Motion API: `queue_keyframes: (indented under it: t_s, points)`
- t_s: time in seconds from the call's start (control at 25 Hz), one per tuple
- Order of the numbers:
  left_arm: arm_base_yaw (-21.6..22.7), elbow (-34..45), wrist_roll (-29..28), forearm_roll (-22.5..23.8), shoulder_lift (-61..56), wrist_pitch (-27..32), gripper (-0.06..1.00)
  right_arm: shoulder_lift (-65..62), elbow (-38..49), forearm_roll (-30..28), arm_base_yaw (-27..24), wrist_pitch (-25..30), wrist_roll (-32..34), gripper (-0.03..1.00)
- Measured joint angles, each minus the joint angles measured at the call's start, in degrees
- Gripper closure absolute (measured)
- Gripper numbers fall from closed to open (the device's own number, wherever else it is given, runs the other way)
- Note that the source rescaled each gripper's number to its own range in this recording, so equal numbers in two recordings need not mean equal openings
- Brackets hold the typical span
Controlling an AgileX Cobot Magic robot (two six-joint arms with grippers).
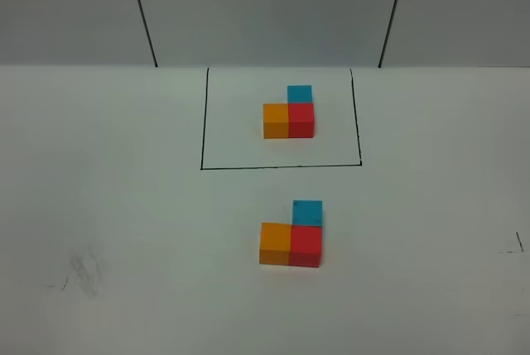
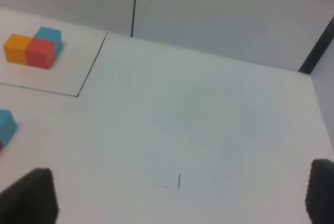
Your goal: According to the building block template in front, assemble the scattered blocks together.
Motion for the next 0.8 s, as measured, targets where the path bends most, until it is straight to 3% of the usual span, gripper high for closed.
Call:
queue_keyframes:
  t_s: [0.24, 0.8]
  points:
    - [0.0, 0.0, 0.0, 0.0, 0.0, 0.0, 0.73, -10.0, 6.0, -0.1, 1.8, 0.3, 2.5, 0.06]
    - [0.0, 0.0, 0.0, 0.0, 0.0, 0.0, 0.73, -10.6, 10.9, -0.7, 2.3, 6.9, 6.5, 0.13]
